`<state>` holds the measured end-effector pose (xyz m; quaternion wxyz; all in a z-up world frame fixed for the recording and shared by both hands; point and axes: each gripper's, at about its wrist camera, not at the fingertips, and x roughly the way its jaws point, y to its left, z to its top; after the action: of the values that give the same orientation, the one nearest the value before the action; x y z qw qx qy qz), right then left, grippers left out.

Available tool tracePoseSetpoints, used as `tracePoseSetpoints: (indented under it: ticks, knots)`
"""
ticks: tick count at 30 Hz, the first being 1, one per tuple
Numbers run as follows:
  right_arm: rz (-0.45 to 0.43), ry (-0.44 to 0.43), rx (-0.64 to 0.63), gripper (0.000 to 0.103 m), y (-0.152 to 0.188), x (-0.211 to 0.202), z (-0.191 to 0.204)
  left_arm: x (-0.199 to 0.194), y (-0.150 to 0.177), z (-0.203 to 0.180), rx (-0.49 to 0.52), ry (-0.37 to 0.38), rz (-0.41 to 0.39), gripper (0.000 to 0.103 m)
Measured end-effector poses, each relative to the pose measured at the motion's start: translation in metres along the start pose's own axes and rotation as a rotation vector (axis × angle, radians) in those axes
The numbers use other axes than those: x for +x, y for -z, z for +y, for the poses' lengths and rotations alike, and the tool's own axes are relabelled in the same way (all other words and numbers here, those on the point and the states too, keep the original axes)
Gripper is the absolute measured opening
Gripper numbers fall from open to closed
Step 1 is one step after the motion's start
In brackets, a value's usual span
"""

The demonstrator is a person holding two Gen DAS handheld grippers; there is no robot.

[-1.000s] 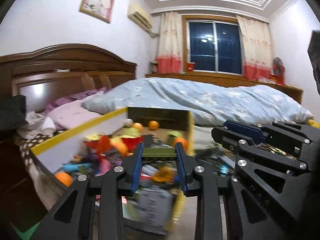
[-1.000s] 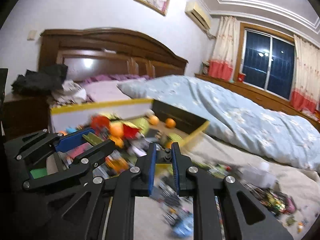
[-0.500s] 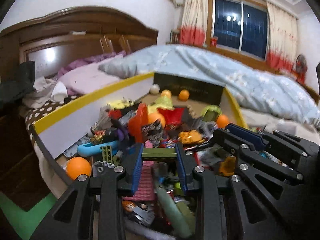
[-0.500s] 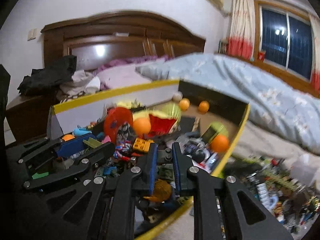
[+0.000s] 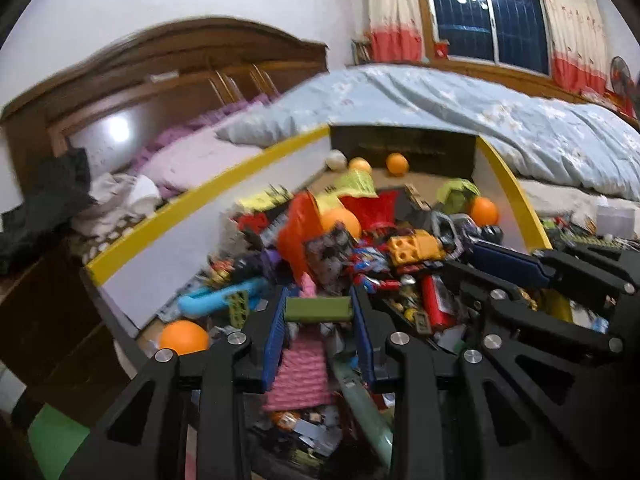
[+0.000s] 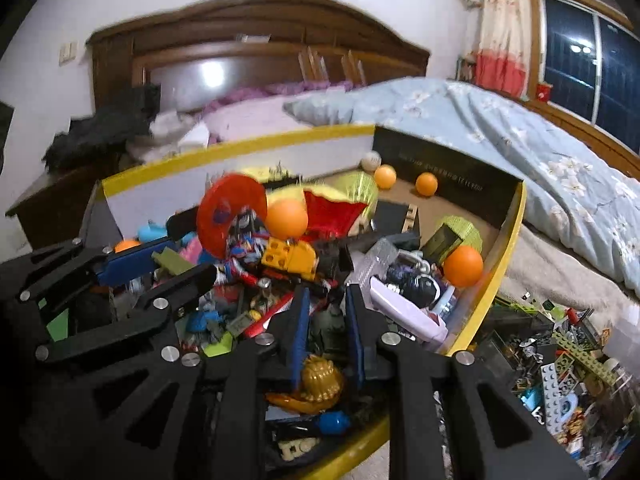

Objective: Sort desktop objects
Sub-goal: 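Open both grippers to drop the pieces into the box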

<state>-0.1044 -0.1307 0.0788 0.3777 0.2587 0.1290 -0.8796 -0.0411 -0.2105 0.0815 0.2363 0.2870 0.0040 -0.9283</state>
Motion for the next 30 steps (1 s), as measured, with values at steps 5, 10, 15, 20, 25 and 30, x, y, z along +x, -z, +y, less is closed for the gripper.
tracePoseSetpoints:
  ticks: [5, 10, 15, 20, 25, 30]
  knots:
    - [-0.020, -0.002, 0.003, 0.025, -0.003, -0.006, 0.002, 0.000, -0.003, 0.002, -0.003, -0.049, -0.003, 0.033]
    - [-0.035, 0.040, -0.015, 0.026, -0.006, -0.016, 0.009, -0.005, -0.001, 0.010, -0.045, -0.008, 0.018, 0.033]
    - [-0.059, 0.080, -0.031, 0.038, -0.006, -0.025, 0.015, -0.017, 0.002, 0.010, -0.024, -0.074, 0.000, 0.033]
    - [-0.084, 0.161, -0.040, 0.055, -0.003, -0.026, 0.015, -0.020, 0.001, 0.005, 0.008, -0.148, 0.005, 0.033]
    - [-0.158, 0.207, -0.061, 0.061, -0.008, -0.040, 0.017, -0.034, -0.004, 0.008, -0.006, -0.184, -0.049, 0.033]
    - [-0.135, 0.188, 0.015, 0.063, -0.008, -0.044, 0.009, -0.038, -0.004, 0.011, -0.057, -0.166, -0.016, 0.033]
